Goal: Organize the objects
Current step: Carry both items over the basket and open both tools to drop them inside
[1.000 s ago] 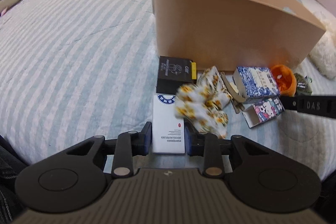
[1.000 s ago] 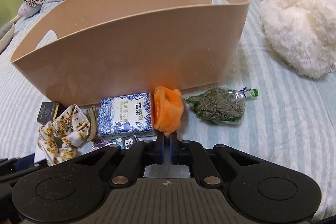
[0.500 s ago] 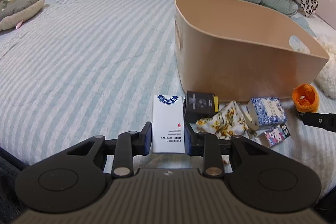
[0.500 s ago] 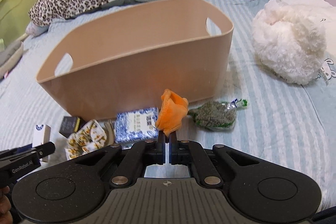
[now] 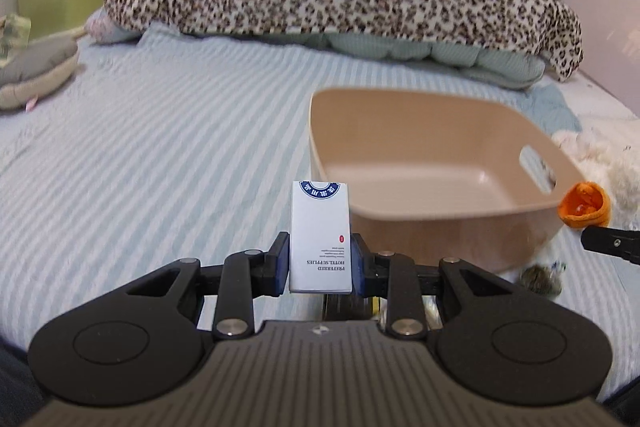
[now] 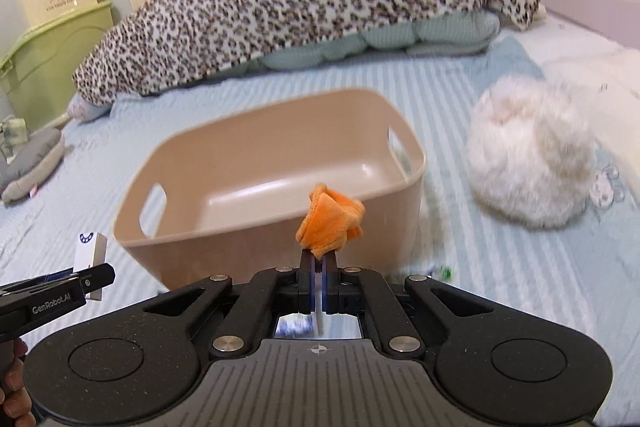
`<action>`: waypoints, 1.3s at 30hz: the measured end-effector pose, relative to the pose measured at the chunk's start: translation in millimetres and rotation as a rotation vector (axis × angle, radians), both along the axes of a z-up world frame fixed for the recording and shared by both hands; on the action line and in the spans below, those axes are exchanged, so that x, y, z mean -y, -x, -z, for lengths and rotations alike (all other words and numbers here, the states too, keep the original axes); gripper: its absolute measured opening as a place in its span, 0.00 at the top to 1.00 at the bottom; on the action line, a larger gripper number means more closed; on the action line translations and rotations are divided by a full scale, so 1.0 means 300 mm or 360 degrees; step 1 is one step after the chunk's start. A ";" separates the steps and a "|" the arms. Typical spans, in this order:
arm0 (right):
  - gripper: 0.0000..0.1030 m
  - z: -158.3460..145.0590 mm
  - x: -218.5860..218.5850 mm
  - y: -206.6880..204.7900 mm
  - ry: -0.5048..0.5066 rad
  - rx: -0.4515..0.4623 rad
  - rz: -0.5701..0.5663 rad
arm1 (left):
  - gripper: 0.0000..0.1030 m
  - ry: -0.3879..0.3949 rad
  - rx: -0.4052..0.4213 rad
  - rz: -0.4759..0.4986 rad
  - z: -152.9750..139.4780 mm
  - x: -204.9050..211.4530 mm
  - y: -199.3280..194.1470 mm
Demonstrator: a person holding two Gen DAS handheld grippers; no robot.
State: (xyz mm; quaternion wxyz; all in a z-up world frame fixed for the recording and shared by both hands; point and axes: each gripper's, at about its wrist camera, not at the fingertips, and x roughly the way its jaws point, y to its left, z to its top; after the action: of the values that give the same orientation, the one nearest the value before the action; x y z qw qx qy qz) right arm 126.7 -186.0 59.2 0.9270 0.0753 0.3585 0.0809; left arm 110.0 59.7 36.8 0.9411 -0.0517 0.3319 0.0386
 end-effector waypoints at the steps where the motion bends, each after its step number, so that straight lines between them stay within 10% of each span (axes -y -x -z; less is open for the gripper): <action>1: 0.98 -0.014 0.001 -0.002 0.0006 0.0023 -0.0001 | 0.68 -0.0002 0.0019 0.0001 -0.013 0.002 -0.009; 17: 0.98 -0.169 -0.033 -0.165 0.0089 0.0189 -0.0037 | 0.68 -0.0047 0.0107 0.0075 -0.071 0.103 -0.228; 35: 0.92 0.071 -0.110 -0.348 0.0226 -0.0177 -0.0124 | 0.67 -0.0132 -0.0261 0.0193 0.102 0.174 -0.397; 39: 0.77 0.072 -0.104 -0.344 0.0243 -0.0189 -0.0123 | 0.36 -0.0163 -0.0230 0.0184 0.074 0.178 -0.372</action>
State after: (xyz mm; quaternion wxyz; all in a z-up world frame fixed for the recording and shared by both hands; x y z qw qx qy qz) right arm 229.8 -154.8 37.5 0.9033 -0.0048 0.4206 0.0843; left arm 221.6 6.2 14.7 0.9168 0.0186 0.3988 0.0049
